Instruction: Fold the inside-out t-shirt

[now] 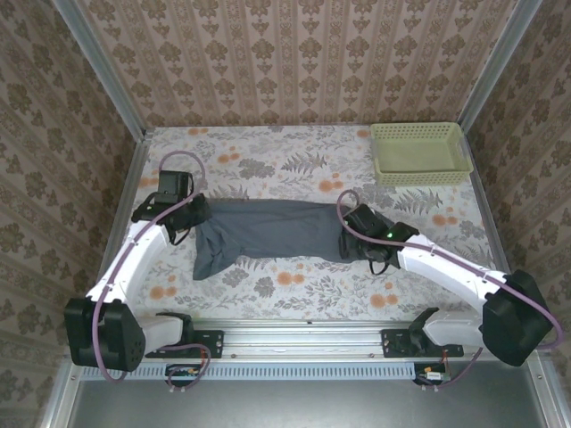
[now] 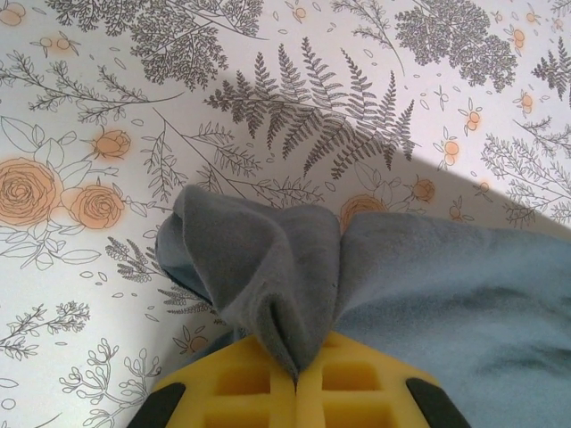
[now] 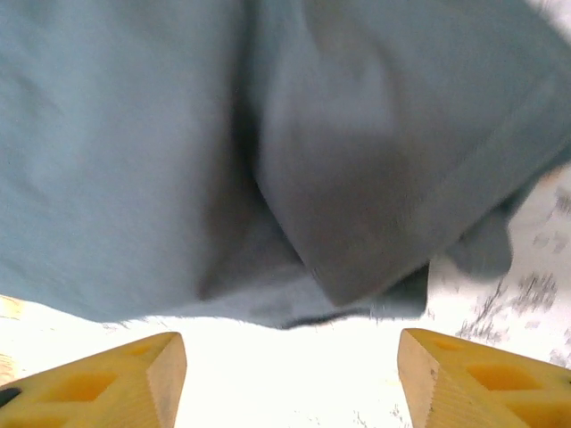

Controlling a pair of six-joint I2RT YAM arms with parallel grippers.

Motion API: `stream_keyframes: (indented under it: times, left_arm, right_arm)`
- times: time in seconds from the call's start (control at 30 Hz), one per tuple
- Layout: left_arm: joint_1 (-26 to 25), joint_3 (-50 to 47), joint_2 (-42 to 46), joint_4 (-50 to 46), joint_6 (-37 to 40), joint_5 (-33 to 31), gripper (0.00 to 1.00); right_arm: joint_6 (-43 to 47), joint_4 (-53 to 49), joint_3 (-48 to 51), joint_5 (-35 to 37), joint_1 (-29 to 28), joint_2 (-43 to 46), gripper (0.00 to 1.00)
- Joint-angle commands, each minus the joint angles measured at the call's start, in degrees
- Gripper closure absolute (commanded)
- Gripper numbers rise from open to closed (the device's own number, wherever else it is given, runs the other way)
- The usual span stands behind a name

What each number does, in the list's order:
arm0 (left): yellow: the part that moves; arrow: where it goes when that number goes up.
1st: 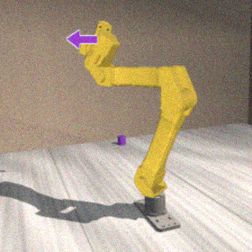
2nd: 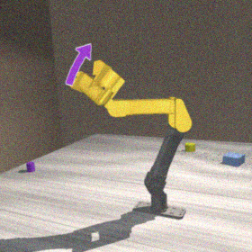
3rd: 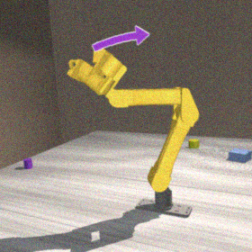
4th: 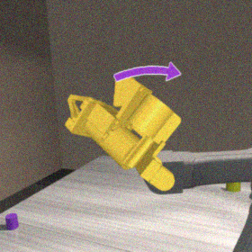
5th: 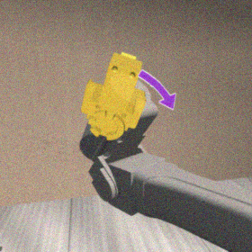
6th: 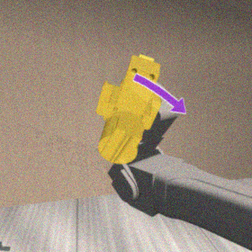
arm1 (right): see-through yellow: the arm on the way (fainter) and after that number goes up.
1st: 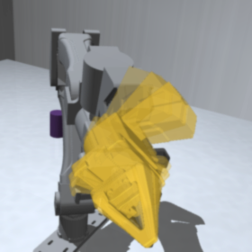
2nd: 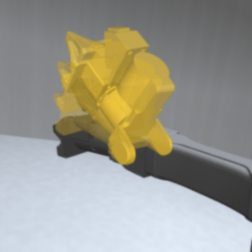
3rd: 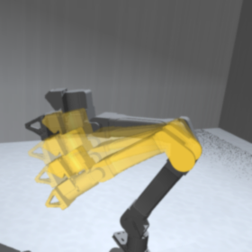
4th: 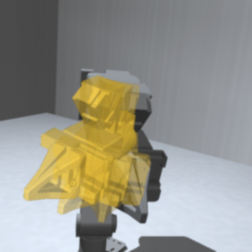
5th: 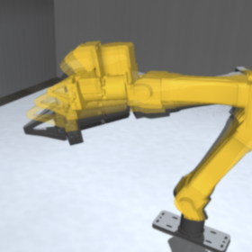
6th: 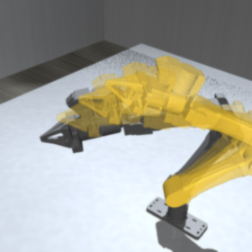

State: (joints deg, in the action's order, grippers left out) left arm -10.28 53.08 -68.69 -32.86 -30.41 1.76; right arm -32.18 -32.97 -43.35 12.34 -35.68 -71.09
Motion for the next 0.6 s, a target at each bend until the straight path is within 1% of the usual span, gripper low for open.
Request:
stream_keyframes:
  times: [0.0, 0.07, 0.17, 0.2, 0.27, 0.3, 0.43, 0.57]
  left_arm:
    - [0.63, -0.76, 1.61, 1.0, -0.88, 0.35, 1.0]
    - [0.62, -0.78, 1.79, 1.02, -0.88, 0.27, 1.0]
    - [0.76, -1.25, 1.71, 1.38, -0.88, 0.0, 1.0]
    - [0.73, -1.39, 1.63, 1.48, -0.87, -0.08, 1.0]
    - [0.88, -1.57, 1.49, 1.5, -0.86, 0.0, 1.0]
    - [0.95, -1.82, 1.61, 1.56, -0.79, 0.16, 1.0]
    - [1.14, -2.16, 1.8, 1.75, -0.87, 0.51, 1.0]
    - [1.23, -1.93, 1.89, 1.75, -1.06, 0.92, 1.0]
  right_arm:
    - [-7.81, 0.98, 3.35, 0.56, 0.04, -0.32, 0.4]
    - [-9.01, 1.98, 4.36, 1.34, 0.64, -0.82, 0.46]
    - [-9.23, 4.77, 4.86, 0.83, 2.74, -2.38, 0.49]
    - [-8.1, 6.19, 5.11, -1.29, 4.57, -3.04, 0.48]
    - [-7.26, 8.55, 5.92, -8.89, 10.84, -4.22, 0.49]
    - [-6.56, 10.09, 6.26, -11.48, 12.87, -4.48, 0.49]
    - [-5.95, 10.16, 4.9, -9.92, 13.39, -6.61, 0.44]
    - [-6.96, 10.23, 4.22, -10.08, 13.45, -10.48, 0.44]
